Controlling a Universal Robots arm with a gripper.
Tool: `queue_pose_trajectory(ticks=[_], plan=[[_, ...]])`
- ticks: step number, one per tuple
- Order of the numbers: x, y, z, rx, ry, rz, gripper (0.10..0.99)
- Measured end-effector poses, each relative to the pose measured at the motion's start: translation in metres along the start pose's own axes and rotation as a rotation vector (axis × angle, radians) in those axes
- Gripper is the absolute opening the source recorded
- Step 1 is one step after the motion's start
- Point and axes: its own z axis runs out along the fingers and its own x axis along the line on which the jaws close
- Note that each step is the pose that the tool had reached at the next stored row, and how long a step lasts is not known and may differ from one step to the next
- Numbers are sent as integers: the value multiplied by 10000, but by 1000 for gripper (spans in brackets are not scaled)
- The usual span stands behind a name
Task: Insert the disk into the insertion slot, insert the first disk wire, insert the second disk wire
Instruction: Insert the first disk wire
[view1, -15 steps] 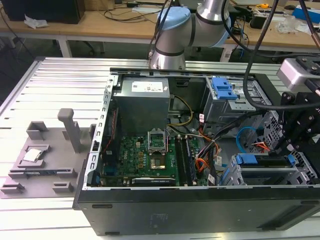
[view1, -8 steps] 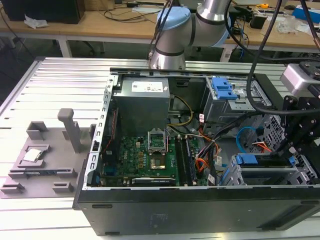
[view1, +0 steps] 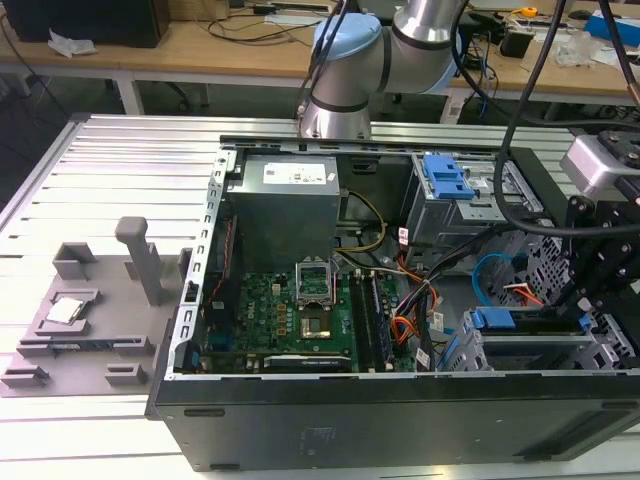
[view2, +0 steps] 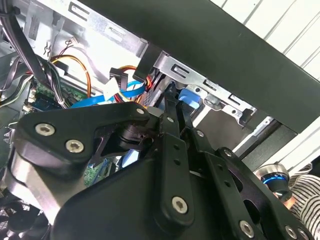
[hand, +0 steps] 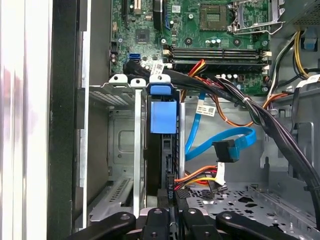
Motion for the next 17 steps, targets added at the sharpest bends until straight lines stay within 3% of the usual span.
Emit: queue_pose_trajectory(ticks=[2,6,9,11,17], plan=[[0,0,0,-2,8,1,243],[1,4,-89,0,13,1,243],[2,28,-103,0,9,1,243],[3,124,-99,0,-14,-39,106],[10,125,-29,-20,-14,-113,106]])
